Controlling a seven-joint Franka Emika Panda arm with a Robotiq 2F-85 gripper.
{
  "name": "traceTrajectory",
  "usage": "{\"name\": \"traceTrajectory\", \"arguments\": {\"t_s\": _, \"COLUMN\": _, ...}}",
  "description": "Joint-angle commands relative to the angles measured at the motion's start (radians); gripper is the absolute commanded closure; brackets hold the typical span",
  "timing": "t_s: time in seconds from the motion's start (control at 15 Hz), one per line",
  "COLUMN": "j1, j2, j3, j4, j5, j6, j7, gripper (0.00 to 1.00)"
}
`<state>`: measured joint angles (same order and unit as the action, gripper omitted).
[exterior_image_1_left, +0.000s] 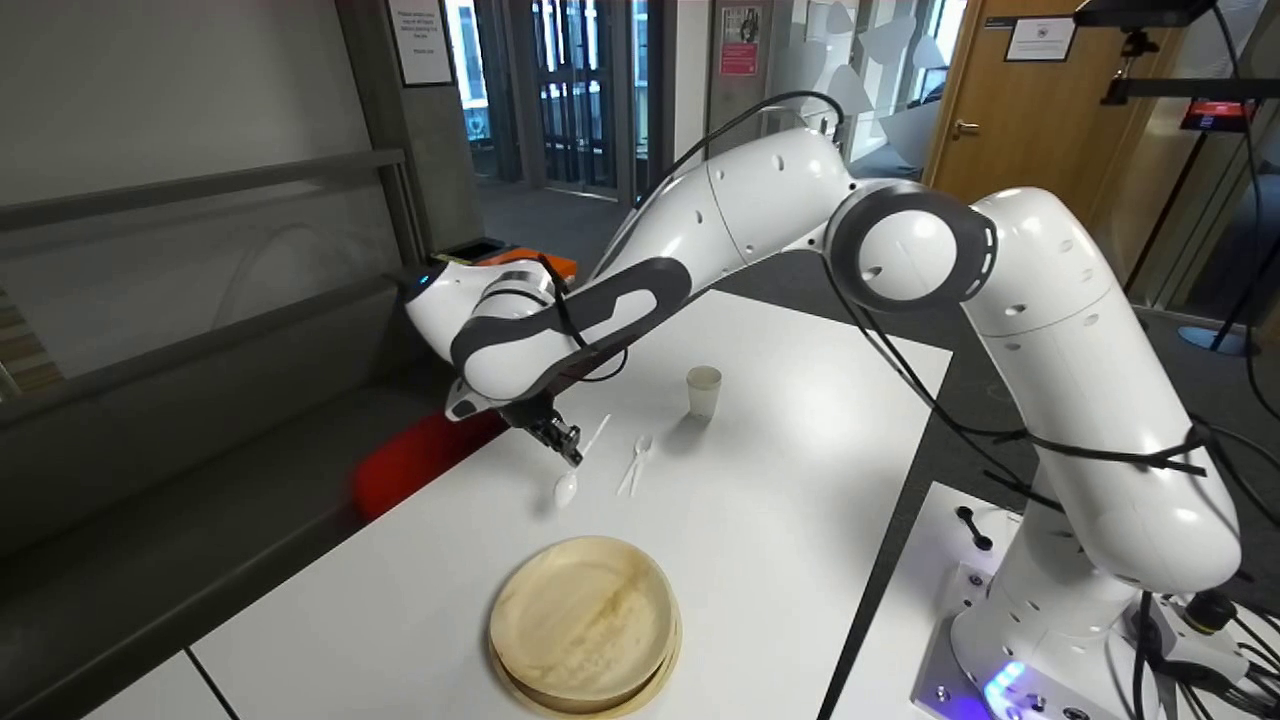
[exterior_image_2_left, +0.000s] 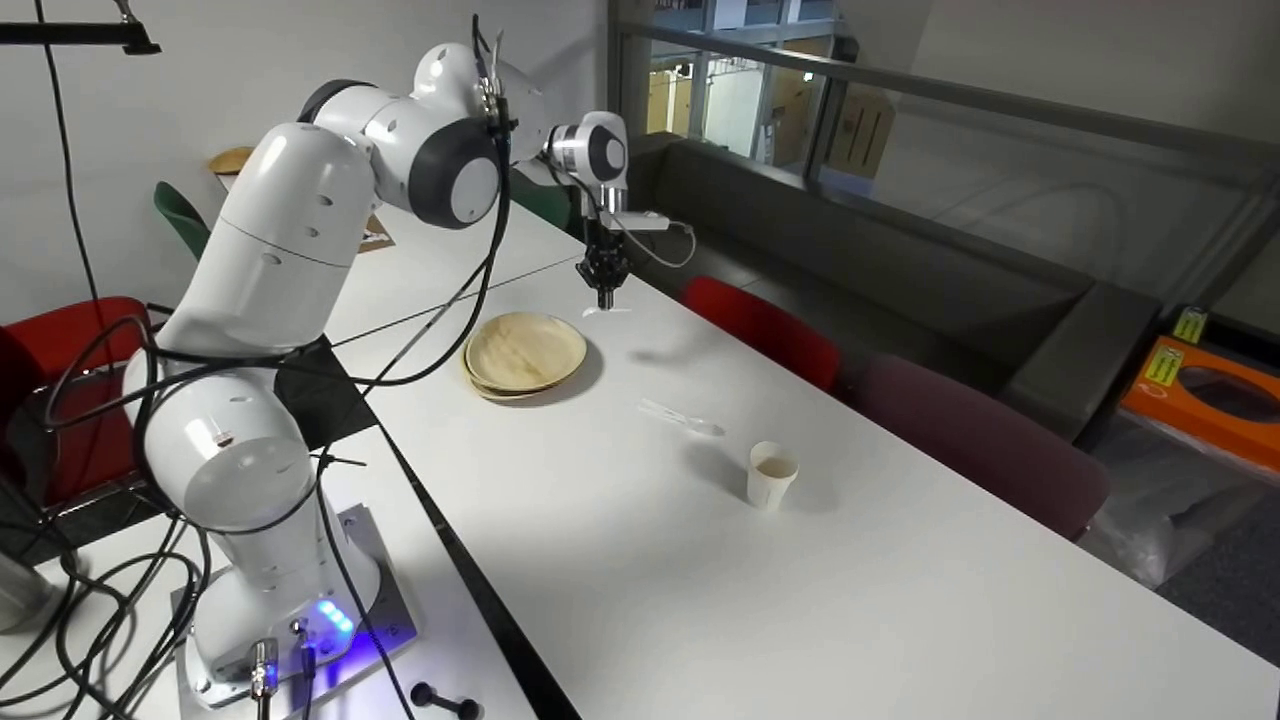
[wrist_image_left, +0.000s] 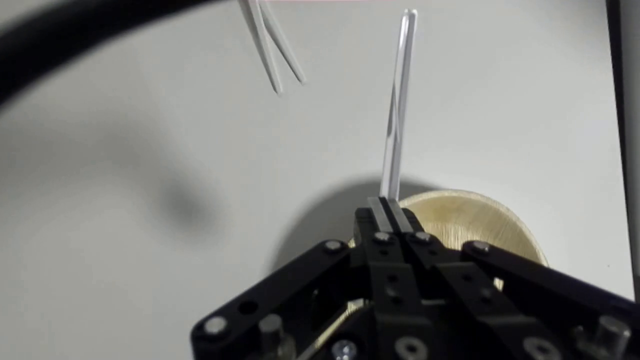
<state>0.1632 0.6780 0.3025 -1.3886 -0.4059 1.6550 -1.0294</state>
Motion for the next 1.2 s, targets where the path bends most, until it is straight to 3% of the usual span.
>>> {"name": "traceTrajectory", "arguments": {"t_s": 0.0, "j1": -0.078, "j2": -0.052, "j3": -0.005, "j4": -0.052, "j5": 0.188, "j6": 0.047, "j7": -0.112, "gripper": 1.00}}
{"name": "traceTrajectory", "arguments": {"t_s": 0.33, "j1": -0.176, "j2": -0.067, "j3": -0.025, "j4": -0.058, "j5": 0.461, "j6": 0.042, "j7": -0.166, "gripper": 1.00}}
{"name": "traceTrajectory", "arguments": {"t_s": 0.53, "j1": -0.178, "j2": -0.096, "j3": -0.074, "j4": -0.105, "j5": 0.515, "j6": 0.168, "j7": -0.086, "gripper": 1.00}}
{"name": "traceTrajectory", "arguments": {"t_s": 0.8, "j1": -0.108, "j2": -0.109, "j3": -0.156, "j4": -0.135, "j5": 0.353, "j6": 0.288, "j7": 0.019, "gripper": 1.00}}
{"name": "traceTrajectory", "arguments": {"t_s": 1.13, "j1": -0.025, "j2": -0.077, "j3": -0.206, "j4": -0.134, "j5": 0.100, "j6": 0.284, "j7": 0.111, "gripper": 1.00}}
